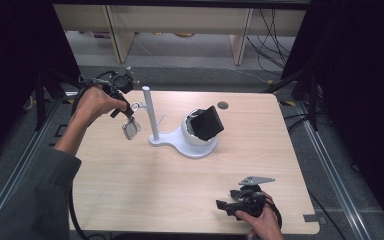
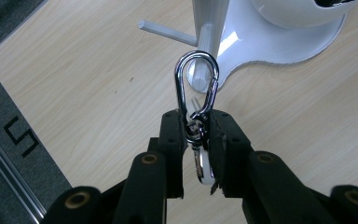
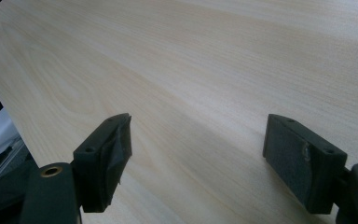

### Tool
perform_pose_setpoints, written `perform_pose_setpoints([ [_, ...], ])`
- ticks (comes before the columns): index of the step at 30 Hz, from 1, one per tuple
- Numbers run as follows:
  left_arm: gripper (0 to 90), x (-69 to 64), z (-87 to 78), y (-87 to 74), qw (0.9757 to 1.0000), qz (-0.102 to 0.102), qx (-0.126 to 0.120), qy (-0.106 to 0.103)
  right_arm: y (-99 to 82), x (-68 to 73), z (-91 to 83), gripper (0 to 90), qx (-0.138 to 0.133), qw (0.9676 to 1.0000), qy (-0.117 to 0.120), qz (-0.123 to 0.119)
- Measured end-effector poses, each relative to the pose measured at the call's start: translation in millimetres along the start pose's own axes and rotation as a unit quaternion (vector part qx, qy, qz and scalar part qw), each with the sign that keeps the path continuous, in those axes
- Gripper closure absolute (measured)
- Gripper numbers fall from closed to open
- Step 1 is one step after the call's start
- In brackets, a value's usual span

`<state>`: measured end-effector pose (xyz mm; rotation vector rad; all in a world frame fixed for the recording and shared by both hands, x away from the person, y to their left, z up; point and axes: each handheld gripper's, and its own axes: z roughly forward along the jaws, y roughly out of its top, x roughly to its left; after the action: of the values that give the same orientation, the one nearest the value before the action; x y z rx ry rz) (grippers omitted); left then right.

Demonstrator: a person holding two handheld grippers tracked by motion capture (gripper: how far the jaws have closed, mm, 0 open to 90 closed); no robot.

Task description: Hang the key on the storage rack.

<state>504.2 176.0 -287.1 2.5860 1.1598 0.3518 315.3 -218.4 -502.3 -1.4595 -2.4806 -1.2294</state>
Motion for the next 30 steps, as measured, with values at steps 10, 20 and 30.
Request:
perform_pose_setpoints([
  [10, 75.1, -2.6, 10.1, 4.4, 1.0, 0.004, 0.004, 0.001, 0.0, -0.2, -0.3, 24.5, -0.002, 1.0, -0.006, -0.005],
  [20, 75.1, -2.9, 21.5, 8.8, 1.0, -0.002, 0.0, -0.006, 0.1, -0.7, -0.6, 24.5, -0.001, 1.0, -0.003, -0.008],
  [30, 73.7, -3.2, 25.3, 6.7, 0.9999, -0.009, -0.002, -0.014, -0.1, 0.5, -0.4, 24.4, 0.002, 1.0, 0.003, 0.004],
])
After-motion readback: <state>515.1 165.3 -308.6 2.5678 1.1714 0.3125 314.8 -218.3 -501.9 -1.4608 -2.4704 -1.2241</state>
